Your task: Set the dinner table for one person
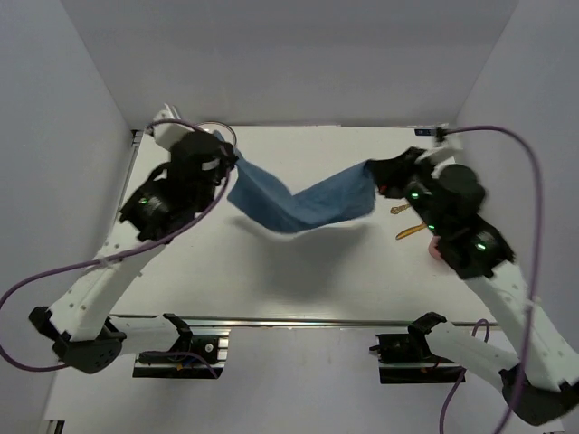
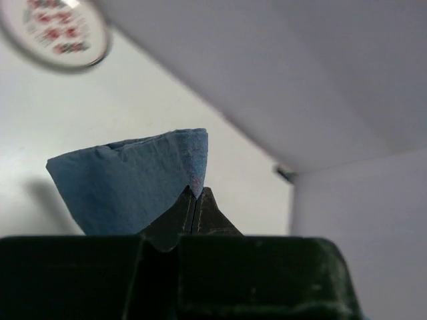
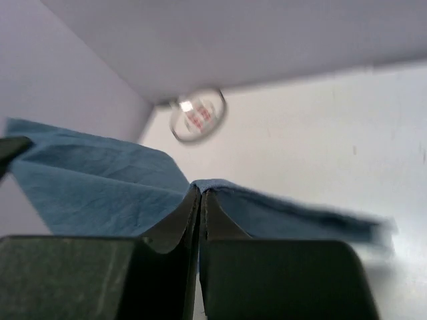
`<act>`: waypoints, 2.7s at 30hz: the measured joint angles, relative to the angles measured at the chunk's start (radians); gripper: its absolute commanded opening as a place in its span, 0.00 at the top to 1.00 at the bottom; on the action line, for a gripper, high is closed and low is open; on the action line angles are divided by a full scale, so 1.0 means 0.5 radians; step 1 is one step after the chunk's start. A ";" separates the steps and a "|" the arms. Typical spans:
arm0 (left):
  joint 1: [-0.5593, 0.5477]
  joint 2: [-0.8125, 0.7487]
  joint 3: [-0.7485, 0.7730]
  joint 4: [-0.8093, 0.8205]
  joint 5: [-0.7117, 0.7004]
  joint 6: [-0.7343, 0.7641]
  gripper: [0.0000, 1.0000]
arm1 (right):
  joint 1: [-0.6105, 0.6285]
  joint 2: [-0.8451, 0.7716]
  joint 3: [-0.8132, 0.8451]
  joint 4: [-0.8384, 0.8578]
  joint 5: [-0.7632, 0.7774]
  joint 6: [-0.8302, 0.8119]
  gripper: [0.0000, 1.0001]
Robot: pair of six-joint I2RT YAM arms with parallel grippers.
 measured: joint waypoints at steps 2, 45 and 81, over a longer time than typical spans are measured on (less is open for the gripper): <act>-0.005 -0.074 0.192 0.053 0.061 0.094 1.00 | -0.001 -0.173 0.237 -0.124 0.040 -0.063 1.00; 0.074 -0.385 -1.392 1.286 -0.095 0.209 0.91 | -0.672 0.482 0.002 -0.034 -0.441 -0.351 0.31; 0.079 1.355 -0.537 -0.127 0.317 -0.418 0.02 | -0.420 2.125 0.572 -0.251 -0.101 -0.294 0.11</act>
